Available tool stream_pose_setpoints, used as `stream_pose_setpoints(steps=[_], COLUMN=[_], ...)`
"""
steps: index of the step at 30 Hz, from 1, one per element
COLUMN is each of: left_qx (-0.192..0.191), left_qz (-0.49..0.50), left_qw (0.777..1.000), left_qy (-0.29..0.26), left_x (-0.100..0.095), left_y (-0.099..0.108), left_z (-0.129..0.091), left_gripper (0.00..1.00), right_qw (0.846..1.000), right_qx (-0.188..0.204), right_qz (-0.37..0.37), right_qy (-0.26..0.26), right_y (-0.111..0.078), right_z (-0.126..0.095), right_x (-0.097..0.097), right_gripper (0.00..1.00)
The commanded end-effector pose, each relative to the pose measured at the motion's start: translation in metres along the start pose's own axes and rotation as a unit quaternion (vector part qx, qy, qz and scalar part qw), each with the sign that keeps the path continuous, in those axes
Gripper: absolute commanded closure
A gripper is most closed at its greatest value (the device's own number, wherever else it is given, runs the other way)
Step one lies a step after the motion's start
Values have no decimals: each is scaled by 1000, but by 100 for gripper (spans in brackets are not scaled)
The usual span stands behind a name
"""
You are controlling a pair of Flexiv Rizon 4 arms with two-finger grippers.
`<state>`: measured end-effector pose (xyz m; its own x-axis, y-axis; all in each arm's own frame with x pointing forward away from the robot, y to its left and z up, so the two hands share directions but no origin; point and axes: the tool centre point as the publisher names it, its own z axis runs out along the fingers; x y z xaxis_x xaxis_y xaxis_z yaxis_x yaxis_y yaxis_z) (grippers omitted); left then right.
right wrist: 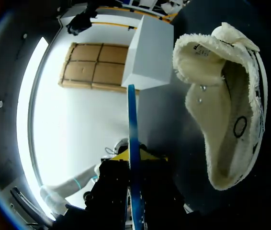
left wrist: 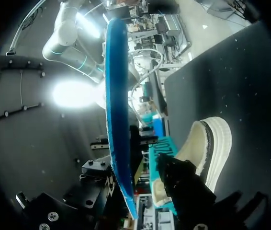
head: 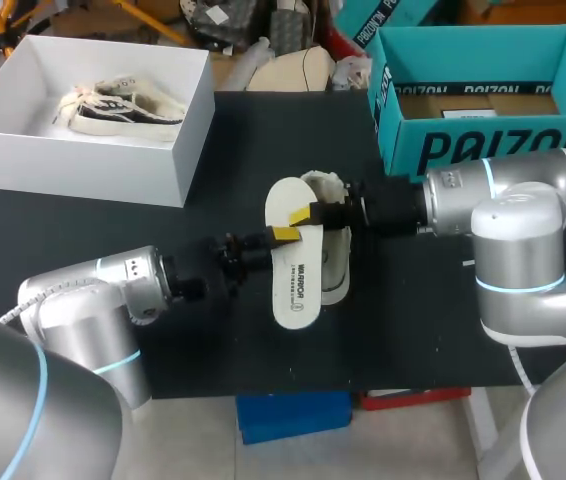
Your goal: Take the shoe out of the shoebox, open the shoe tongue, remove and reinsert the insole, then place the shoe into the shoebox
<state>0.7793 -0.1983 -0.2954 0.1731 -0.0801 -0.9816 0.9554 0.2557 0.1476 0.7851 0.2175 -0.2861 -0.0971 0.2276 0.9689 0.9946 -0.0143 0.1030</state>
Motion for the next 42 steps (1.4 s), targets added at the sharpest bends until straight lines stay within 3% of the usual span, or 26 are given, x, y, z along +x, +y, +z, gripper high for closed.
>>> stream_pose_setpoints(steps=[1,8,14,17,18,19,22,25,36,42], left_qx=[-1,1,1,2,3,3,3,2,8,7], left_qz=[3,11,10,9,8,8,4,0,-55,-114], left_qw=[1000,1000,1000,1000,1000,1000,1000,1000,986,971], left_qy=[-6,-11,-11,-9,-9,-9,2,25,160,211], left_x=[-1,-10,-11,-11,-11,-10,-11,-11,-7,5], left_y=[-1,-1,0,0,0,0,0,-2,-31,-48], left_z=[4,6,5,5,5,5,4,1,-26,-49], left_gripper=[57,65,84,100,100,100,100,100,100,100], right_qw=[1000,1000,1000,1000,1000,1000,1000,999,985,963], right_qx=[0,0,0,0,0,5,2,-30,-103,-143], right_qz=[1,1,1,1,1,6,14,19,53,70], right_qy=[-1,-1,-1,-1,-1,-2,-4,-8,-129,-216], right_y=[0,0,0,0,0,1,3,3,-23,-42], right_z=[1,1,1,1,1,1,-2,-11,-56,-76], right_x=[0,0,0,0,0,0,-1,-2,-16,-22], right_gripper=[100,100,100,100,81,0,0,0,0,0])
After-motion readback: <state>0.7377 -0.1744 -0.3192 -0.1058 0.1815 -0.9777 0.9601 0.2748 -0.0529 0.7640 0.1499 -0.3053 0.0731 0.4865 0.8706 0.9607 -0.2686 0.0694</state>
